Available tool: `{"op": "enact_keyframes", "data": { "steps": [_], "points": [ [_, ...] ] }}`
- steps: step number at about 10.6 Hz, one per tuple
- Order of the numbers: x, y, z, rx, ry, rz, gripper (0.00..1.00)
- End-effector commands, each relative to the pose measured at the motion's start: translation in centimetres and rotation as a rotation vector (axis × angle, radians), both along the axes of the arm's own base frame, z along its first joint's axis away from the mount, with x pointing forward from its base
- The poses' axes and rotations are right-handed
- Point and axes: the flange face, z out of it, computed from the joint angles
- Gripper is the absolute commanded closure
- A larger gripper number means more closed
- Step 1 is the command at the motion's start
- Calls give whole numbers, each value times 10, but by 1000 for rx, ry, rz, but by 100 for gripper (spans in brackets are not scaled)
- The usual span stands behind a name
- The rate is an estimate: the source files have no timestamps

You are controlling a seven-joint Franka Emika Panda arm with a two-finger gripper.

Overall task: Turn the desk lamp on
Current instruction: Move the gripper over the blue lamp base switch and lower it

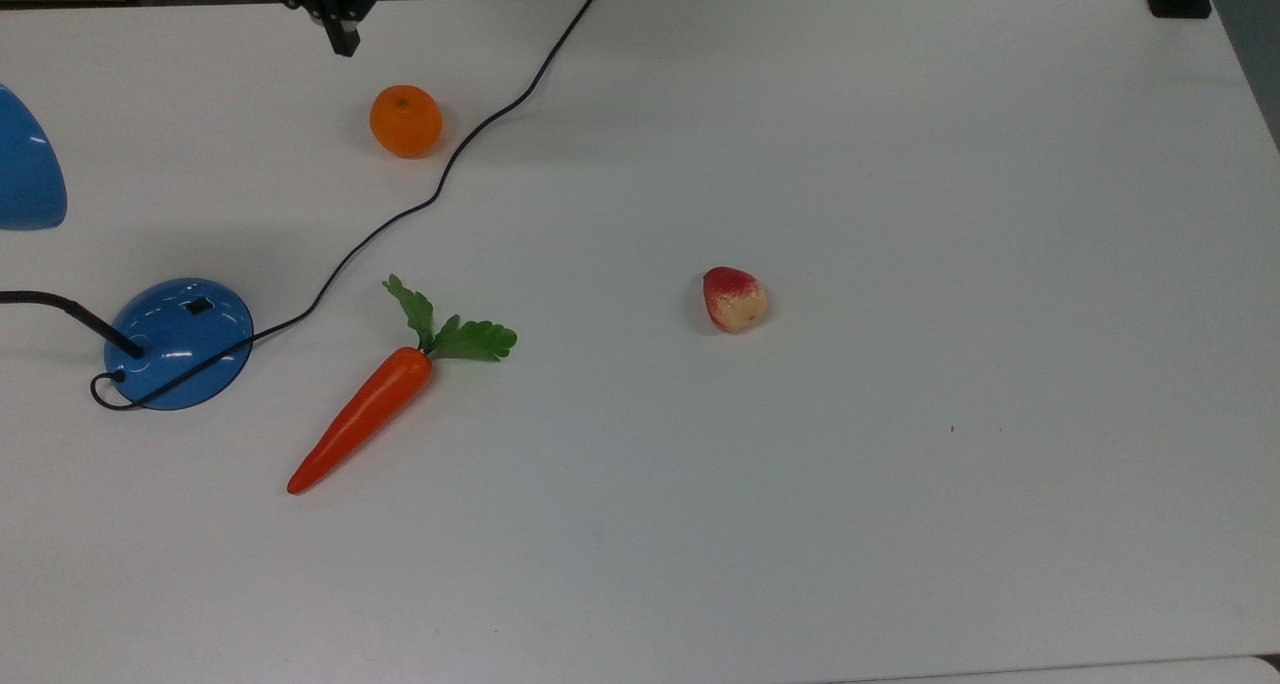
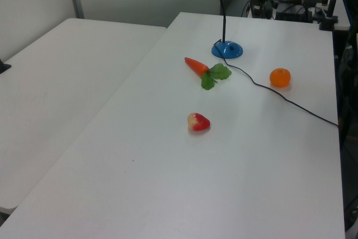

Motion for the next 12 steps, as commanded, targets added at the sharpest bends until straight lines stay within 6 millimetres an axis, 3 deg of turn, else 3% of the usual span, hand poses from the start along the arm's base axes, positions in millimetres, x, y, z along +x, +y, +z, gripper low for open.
{"op": "enact_keyframes", "data": {
  "steps": [1,2,4,9,12],
  "points": [
    [-12,9,-16,20,-95,-83,100],
    [-17,15,-20,23,-135,-109,100],
    [-22,6,-25,24,-179,-169,100],
    [-11,-68,-74,-34,-299,-297,100],
    [2,-89,-105,-53,-334,-350,100]
  ]
}}
